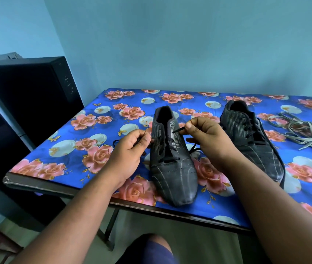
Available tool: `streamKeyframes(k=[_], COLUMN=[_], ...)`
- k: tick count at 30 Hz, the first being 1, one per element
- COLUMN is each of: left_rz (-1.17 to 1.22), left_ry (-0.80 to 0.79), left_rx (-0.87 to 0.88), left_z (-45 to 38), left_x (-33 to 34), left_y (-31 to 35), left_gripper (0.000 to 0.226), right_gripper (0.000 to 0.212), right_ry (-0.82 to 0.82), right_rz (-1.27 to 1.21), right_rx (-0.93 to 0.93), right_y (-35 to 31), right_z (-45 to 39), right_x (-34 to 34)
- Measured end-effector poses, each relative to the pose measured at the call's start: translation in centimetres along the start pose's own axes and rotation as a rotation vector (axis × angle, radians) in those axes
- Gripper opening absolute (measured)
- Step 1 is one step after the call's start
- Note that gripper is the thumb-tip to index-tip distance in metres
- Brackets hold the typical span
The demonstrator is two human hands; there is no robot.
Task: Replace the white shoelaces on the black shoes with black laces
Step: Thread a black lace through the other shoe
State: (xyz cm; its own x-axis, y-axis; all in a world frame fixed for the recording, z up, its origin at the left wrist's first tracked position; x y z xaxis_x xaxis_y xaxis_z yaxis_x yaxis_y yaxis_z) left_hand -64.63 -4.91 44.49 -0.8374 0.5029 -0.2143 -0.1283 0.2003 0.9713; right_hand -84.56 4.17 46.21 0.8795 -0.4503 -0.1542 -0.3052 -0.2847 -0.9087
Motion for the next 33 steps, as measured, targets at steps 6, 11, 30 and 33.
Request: streamKeyframes(k=[6, 11, 30, 33], left_rz=[-0.004, -0.134, -0.549, -0.598], left_ry=[-0.018, 0.063, 0.086, 0.058], left_rx=[-0.03, -0.041, -0.043, -0.09], left_z=[1.5, 1.5, 2.7, 4.2], left_x=[-0.2, -2.1, -5.7, -6.0], left_y=[0.1, 0.2, 0.8, 1.6], left_gripper=[0.018, 0.014, 0.024, 0.019], right_gripper=[0.015, 0.016, 0.021, 0.018], right_ry=[-0.068, -0.11, -0.283, -0.312], right_rz=[0.03, 0.24, 0.812, 0.777], right_rx=[0.048, 0.026, -0.028, -0.025], right_y=[0.0, -1.3, -7.2, -8.7], right_z=[-0.5, -1.4, -1.4, 0.4], right_x=[1.1, -0.2, -5.9, -6.7])
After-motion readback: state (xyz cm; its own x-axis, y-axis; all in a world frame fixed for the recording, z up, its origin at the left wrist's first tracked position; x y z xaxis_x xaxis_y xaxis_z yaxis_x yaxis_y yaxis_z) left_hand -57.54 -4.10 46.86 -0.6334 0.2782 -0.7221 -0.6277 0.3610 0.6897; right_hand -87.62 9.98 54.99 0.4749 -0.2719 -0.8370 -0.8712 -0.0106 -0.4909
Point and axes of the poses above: each hand's wrist, its own z-axis away from the middle knuckle, its own x-axis out of the palm, y = z × x, the point moved 7 cm from there along -z, towards the middle knuckle, and after that the axes turned 9 degrees about -x, right-handed, at the moved point
